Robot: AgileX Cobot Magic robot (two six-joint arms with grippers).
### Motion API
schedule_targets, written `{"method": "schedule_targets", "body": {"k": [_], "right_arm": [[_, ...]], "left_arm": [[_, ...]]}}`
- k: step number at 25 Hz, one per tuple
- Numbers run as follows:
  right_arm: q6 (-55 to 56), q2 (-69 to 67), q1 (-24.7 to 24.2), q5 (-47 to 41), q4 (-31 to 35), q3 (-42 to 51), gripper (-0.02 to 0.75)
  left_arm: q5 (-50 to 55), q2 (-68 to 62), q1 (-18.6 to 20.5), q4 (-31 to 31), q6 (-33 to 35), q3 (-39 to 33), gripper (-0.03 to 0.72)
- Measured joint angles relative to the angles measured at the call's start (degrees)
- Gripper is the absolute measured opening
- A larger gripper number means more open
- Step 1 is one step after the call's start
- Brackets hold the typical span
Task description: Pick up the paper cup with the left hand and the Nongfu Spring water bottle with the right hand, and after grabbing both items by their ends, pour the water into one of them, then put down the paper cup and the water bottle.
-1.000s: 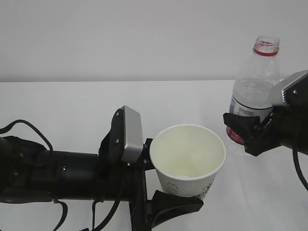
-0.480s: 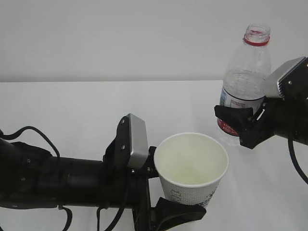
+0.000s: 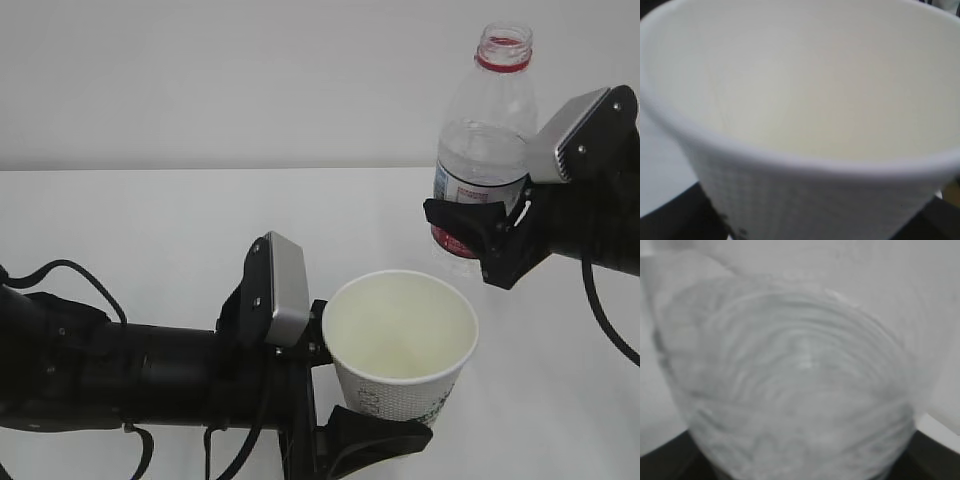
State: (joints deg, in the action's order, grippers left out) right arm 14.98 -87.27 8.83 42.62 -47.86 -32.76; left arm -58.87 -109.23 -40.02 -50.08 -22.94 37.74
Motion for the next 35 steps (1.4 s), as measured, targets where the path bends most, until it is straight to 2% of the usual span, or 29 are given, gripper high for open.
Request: {"method": "schedule_targets", "body": {"k": [11, 35], "right_arm": [[-0.88, 0.00, 0.00, -1.33, -2.73, -1.68, 0.526], [-14.50, 0.00, 0.00, -1.43, -3.08, -1.68, 0.527]], "left_arm": [[-1.45, 0.00, 0.00, 0.00, 0.00, 0.13, 0.585], [-1.45, 0.00, 0.00, -2.04, 0.00, 0.13, 0.575]]}}
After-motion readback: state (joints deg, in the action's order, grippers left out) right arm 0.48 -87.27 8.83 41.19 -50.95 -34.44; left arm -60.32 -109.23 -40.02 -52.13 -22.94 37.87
